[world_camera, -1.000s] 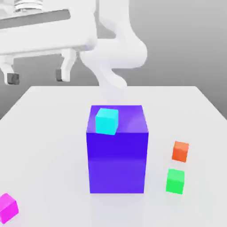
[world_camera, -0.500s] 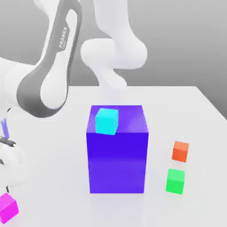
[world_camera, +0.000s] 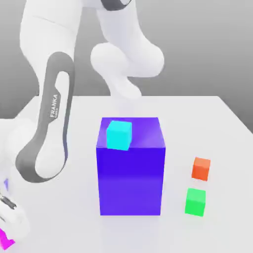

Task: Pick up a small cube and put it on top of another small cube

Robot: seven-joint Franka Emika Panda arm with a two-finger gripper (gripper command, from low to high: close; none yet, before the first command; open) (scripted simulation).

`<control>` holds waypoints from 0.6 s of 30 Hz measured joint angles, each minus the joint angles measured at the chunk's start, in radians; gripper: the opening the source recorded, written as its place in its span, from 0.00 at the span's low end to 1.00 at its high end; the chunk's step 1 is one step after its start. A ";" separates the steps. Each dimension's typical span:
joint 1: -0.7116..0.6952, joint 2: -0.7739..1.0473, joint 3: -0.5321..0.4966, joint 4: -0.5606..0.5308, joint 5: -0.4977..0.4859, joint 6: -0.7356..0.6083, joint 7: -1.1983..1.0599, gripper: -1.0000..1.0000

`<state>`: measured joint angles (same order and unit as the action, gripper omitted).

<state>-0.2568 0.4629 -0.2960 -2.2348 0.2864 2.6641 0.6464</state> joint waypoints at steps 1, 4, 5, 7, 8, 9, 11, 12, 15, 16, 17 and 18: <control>0.010 -0.033 -0.014 -0.007 -0.017 -0.024 0.012 0.00; 0.024 -0.080 0.001 -0.006 0.002 -0.029 0.027 0.00; 0.039 -0.093 0.011 -0.013 0.012 -0.029 0.046 0.00; 0.074 -0.121 0.033 -0.033 0.030 -0.028 0.093 0.00; 0.093 -0.136 0.044 -0.043 0.037 -0.027 0.120 0.00; 0.113 -0.151 0.055 -0.054 0.043 -0.025 0.147 0.00; 0.153 -0.183 0.076 -0.076 0.050 -0.022 0.205 0.00; 0.175 -0.199 0.085 -0.087 0.052 -0.020 0.236 0.00; 0.237 -0.249 0.114 -0.121 0.048 -0.013 0.335 0.00; 0.257 -0.267 0.123 -0.132 0.043 -0.010 0.370 0.00; 0.275 -0.284 0.136 -0.144 0.036 -0.006 0.407 0.00; 0.295 -0.301 0.145 -0.156 0.028 -0.003 0.445 0.00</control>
<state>0.0382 0.1619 -0.1511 -2.3908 0.3142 2.6615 1.0909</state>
